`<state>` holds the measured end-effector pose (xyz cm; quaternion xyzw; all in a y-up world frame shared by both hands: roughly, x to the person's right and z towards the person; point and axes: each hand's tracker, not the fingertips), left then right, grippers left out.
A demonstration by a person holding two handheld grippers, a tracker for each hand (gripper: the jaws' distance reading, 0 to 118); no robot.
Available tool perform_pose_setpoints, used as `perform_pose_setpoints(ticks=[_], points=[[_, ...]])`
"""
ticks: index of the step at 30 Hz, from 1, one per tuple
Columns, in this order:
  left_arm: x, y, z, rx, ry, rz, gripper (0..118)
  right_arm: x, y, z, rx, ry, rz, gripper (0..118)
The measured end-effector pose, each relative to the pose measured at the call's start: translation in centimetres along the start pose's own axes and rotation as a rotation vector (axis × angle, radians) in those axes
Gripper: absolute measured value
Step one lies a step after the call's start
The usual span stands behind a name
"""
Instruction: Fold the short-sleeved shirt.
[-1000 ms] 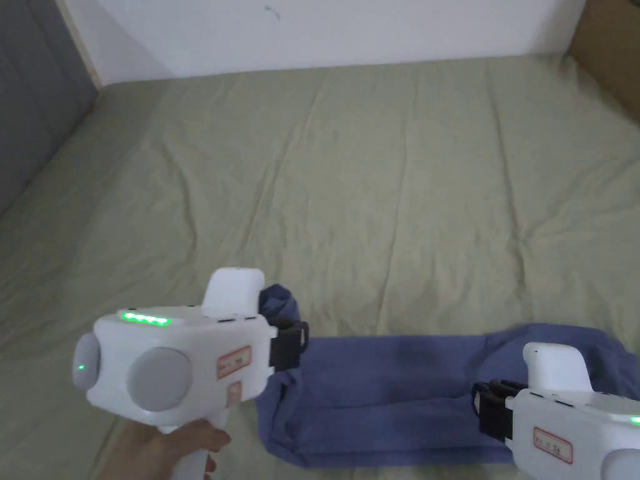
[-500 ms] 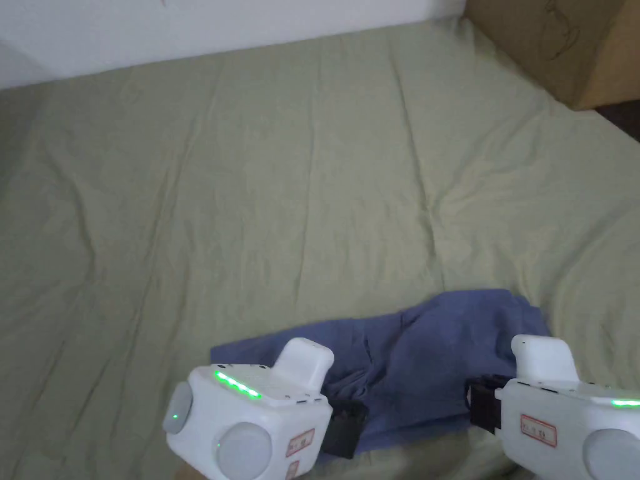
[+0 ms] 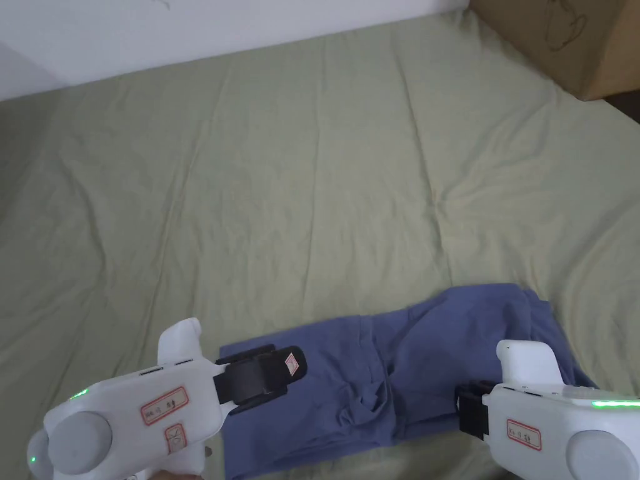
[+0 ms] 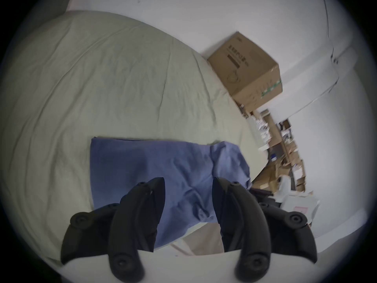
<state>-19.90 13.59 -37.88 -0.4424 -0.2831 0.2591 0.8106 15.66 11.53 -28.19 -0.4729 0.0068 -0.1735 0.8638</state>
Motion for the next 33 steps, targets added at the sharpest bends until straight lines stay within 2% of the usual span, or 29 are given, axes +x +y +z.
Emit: perform_pose_setpoints(ticks=[1, 2, 3, 4, 6, 9, 14, 19, 21, 25, 26, 28, 29, 30, 31, 32, 33], points=[[0.2, -0.1, -0.1, -0.008, 0.019, -0.016, 51, 0.2, 0.0, 0.1, 0.002, -0.004, -0.008, 1], [0.5, -0.2, -0.6, -0.016, 0.064, -0.048, 39, 0.4, 0.1, 0.2, 0.002, -0.007, -0.015, 1], [0.8, -0.4, -1.2, -0.034, 0.097, -0.092, 7, 0.5, 0.2, 0.3, 0.004, -0.008, -0.02, 1], [1.1, -0.8, -2.1, -0.053, 0.132, -0.133, 0, 0.7, 0.2, 0.5, 0.012, -0.01, -0.025, 1], [1.5, -1.5, -3.7, -0.148, 0.07, -0.135, 0, 0.9, 0.3, 0.7, 0.024, -0.011, -0.029, 1], [2.4, -2.8, -6.2, -0.195, 0.002, -0.111, 0, 1.1, 0.3, 1.0, 0.031, -0.017, -0.033, 1], [4.5, -4.9, -10.4, -0.326, -0.014, -0.144, 0, 1.6, 0.0, 1.2, 0.025, -0.026, -0.047, 1], [5.8, -5.4, -11.6, -0.362, -0.111, -0.096, 0, 1.7, -0.1, 1.3, 0.021, -0.034, -0.051, 1], [6.2, -5.4, -11.0, -0.349, -0.129, -0.13, 0, 1.6, -0.1, 1.5, 0.021, -0.034, -0.047, 1], [4.9, -3.8, -7.8, -0.264, -0.11, -0.107, 1, 1.2, 0.1, 1.6, 0.022, -0.036, -0.034, 1], [3.9, -3.3, -6.6, -0.242, -0.122, -0.076, 5, 1.1, 0.1, 1.5, 0.02, -0.036, -0.031, 1], [1.7, -2.3, -3.6, -0.187, -0.109, -0.016, 31, 0.9, 0.1, 1.5, 0.016, -0.037, -0.025, 1], [0.0, -1.8, -1.7, -0.149, -0.092, 0.01, 49, 0.7, 0.1, 1.4, 0.013, -0.036, -0.02, 1], [-1.3, -1.5, -0.3, -0.116, -0.063, 0.026, 82, 0.4, 0.0, 1.4, 0.01, -0.035, -0.014, 1], [-2.7, -1.4, 1.0, -0.08, -0.034, 0.044, 103, 0.2, 0.0, 1.3, 0.006, -0.034, -0.008, 1], [-4.1, -1.3, 2.2, -0.039, -0.004, 0.065, 114, 0.0, 0.0, 1.1, 0.0, -0.034, 0.0, 1], [-5.6, -1.0, 3.4, -0.01, 0.013, 0.089, 117, -0.2, 0.0, 1.0, -0.004, -0.035, 0.005, 1]])
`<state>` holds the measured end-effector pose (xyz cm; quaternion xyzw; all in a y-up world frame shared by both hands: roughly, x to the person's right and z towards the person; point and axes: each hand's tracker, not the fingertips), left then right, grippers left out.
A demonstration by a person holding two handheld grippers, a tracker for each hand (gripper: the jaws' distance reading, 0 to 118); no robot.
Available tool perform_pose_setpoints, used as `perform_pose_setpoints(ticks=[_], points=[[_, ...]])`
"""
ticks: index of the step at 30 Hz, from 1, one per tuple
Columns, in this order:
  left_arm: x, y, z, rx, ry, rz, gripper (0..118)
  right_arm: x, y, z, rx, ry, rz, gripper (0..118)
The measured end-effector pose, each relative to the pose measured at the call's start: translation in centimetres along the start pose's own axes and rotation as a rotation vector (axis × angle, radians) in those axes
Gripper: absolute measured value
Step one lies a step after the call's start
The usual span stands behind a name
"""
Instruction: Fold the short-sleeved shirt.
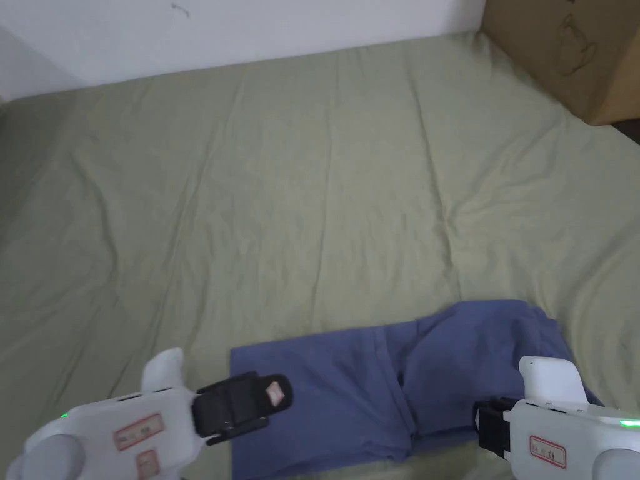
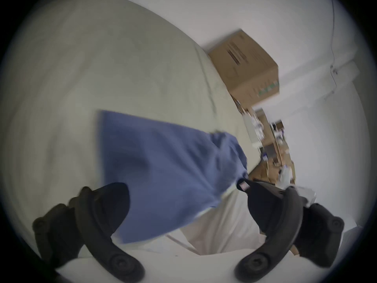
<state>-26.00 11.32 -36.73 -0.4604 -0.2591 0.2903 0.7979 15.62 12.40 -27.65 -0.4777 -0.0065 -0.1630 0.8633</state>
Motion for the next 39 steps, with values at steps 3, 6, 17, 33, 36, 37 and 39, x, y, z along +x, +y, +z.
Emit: perform_pose_setpoints(ticks=[3, 6, 17, 33, 36, 37, 39], points=[[-4.3, 0.6, 1.5, 0.036, 0.036, 0.106, 116, -1.0, 0.0, -0.4, -0.014, 0.004, 0.016, 1], [-7.4, 0.5, 1.0, 0.032, 0.075, 0.226, 115, -1.9, 0.0, -0.7, -0.027, 0.009, 0.034, 1], [-7.7, 1.8, -6.5, -0.071, -0.363, 0.349, 116, -3.5, 0.0, -1.2, -0.068, 0.019, 0.056, 1], [-10.6, 4.6, -0.4, -0.154, -0.129, 0.232, 10, -3.6, 0.8, -1.2, -0.085, 0.02, 0.031, 1], [-12.6, 5.4, 4.6, -0.112, -0.036, 0.238, 10, -3.6, 0.9, -1.5, -0.082, 0.037, 0.026, 1], [-13.2, 5.7, 6.4, -0.101, 0.014, 0.238, 10, -3.5, 0.9, -1.7, -0.082, 0.041, 0.024, 1], [-14.2, 6.1, 9.6, -0.067, 0.107, 0.23, 10, -3.4, 0.9, -1.8, -0.082, 0.055, 0.018, 1]])
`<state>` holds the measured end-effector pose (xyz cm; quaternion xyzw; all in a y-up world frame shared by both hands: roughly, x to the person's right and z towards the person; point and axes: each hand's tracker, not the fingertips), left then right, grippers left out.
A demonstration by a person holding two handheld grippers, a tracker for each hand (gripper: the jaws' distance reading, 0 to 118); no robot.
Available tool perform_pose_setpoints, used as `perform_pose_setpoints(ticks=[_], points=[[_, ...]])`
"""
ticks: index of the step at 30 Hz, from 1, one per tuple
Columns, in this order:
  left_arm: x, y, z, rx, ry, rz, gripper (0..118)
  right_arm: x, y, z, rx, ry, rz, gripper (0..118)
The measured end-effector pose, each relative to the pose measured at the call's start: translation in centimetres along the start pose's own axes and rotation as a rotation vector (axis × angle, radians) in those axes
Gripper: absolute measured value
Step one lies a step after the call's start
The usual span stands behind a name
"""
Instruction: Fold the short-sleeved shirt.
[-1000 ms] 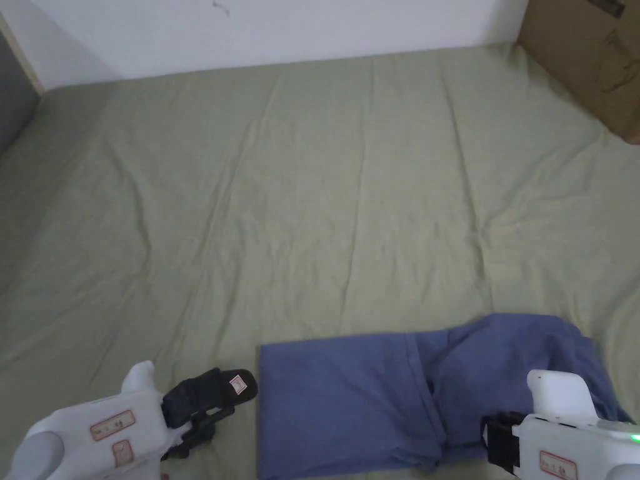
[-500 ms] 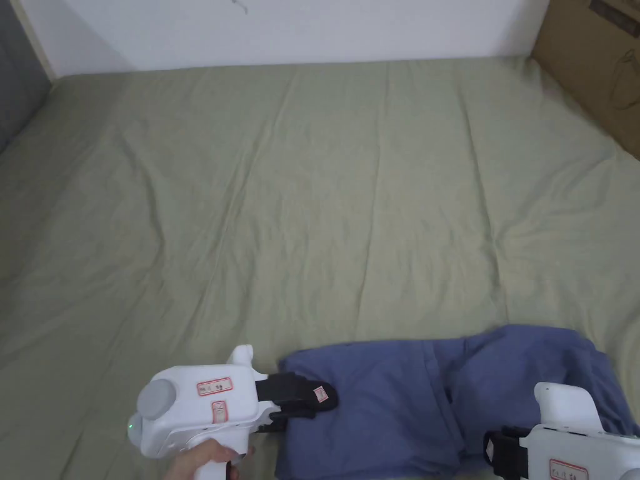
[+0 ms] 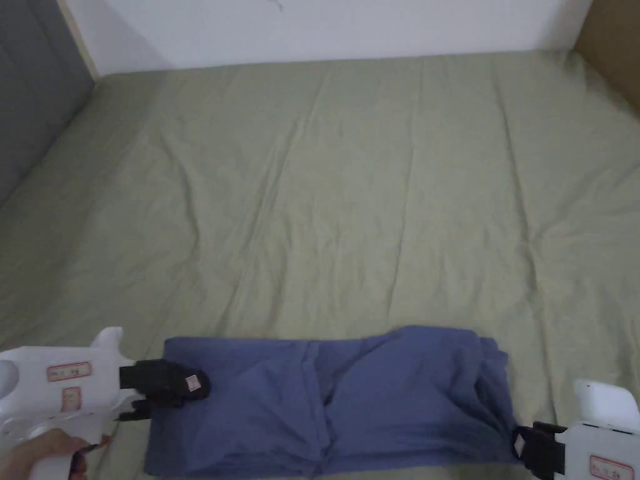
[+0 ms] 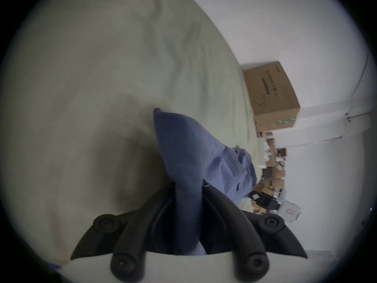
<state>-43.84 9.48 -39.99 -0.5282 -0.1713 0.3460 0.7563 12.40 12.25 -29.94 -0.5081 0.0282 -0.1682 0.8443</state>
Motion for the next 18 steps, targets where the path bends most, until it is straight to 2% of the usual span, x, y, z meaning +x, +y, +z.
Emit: perform_pose_setpoints(ticks=[4, 9, 12, 16, 18], points=[[0.8, 0.1, 4.5, 0.08, 0.094, 0.04, 10, 0.1, 0.0, -0.6, -0.002, 0.013, 0.003, 1], [6.9, -0.3, 5.1, 0.083, 0.166, 0.024, 10, 0.9, -0.3, -1.0, -0.003, 0.05, -0.027, 1], [11.8, -0.4, 4.1, 0.094, 0.112, 0.086, 10, 1.6, -0.4, -1.0, -0.003, 0.067, -0.033, 1], [20.2, -0.6, -0.2, 0.036, 0.078, -0.089, 10, 3.0, -0.6, -0.7, 0.006, 0.081, -0.052, 1], [23.4, -1.0, -3.4, -0.019, 0.051, -0.128, 10, 4.2, -0.7, -0.3, 0.013, 0.083, -0.078, 1]])
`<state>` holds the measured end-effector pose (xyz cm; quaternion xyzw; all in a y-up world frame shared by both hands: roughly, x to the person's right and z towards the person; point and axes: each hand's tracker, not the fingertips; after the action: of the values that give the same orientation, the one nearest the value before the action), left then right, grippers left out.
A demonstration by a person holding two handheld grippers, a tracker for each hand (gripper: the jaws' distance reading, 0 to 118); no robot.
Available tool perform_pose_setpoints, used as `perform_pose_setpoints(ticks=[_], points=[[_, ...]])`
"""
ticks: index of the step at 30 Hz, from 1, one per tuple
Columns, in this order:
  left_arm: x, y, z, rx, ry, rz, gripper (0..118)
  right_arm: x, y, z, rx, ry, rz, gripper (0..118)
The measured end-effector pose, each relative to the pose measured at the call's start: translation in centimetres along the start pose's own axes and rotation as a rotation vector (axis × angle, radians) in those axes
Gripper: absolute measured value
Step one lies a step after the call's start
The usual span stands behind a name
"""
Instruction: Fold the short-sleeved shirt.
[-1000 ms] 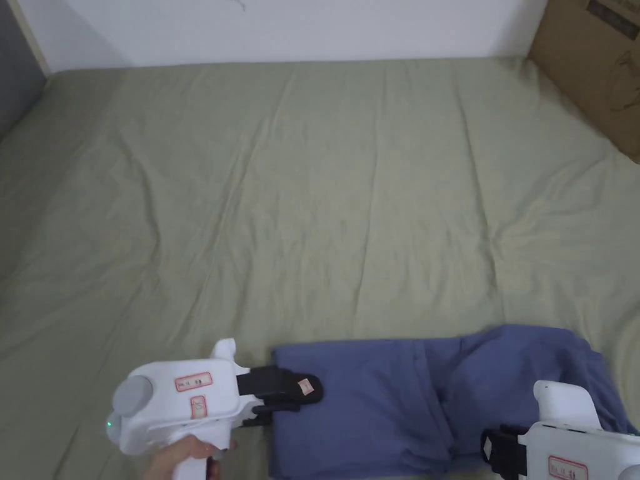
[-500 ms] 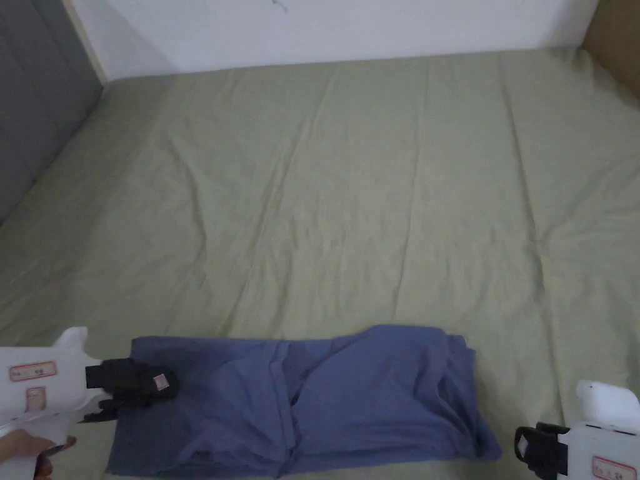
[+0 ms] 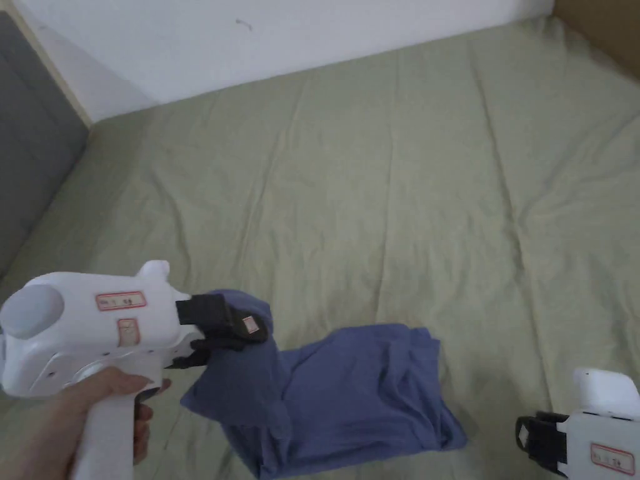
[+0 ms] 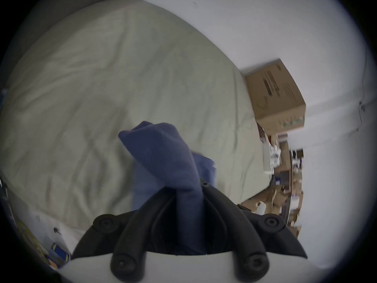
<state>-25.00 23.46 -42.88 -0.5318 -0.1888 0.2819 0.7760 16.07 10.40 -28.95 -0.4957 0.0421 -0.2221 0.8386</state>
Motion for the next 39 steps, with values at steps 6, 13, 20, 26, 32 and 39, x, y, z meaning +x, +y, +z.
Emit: perform_pose_setpoints(ticks=[6, 13, 20, 26, 32, 39], points=[[6.1, -0.5, -11.6, -0.202, 0.058, -0.116, 13, 3.1, 0.0, 1.6, 0.031, -0.011, -0.044, 1], [7.5, -2.1, -15.7, -0.263, 0.067, -0.207, 110, 6.9, -0.2, 4.0, 0.068, -0.03, -0.153, 1], [6.4, -1.5, -11.0, -0.107, 0.142, -0.25, 60, 6.8, -0.1, 3.8, 0.069, -0.048, -0.124, 1], [6.1, -3.4, -13.9, -0.135, 0.164, -0.321, 5, 5.4, -0.1, 3.1, 0.054, -0.053, -0.071, 1], [8.1, -7.1, -21.8, -0.295, 0.118, -0.336, 4, 5.0, -0.5, 3.6, 0.052, -0.053, -0.074, 1], [9.8, -8.4, -22.6, -0.322, -0.039, -0.273, 4, 4.5, -0.8, 4.7, 0.053, -0.088, -0.058, 1]])
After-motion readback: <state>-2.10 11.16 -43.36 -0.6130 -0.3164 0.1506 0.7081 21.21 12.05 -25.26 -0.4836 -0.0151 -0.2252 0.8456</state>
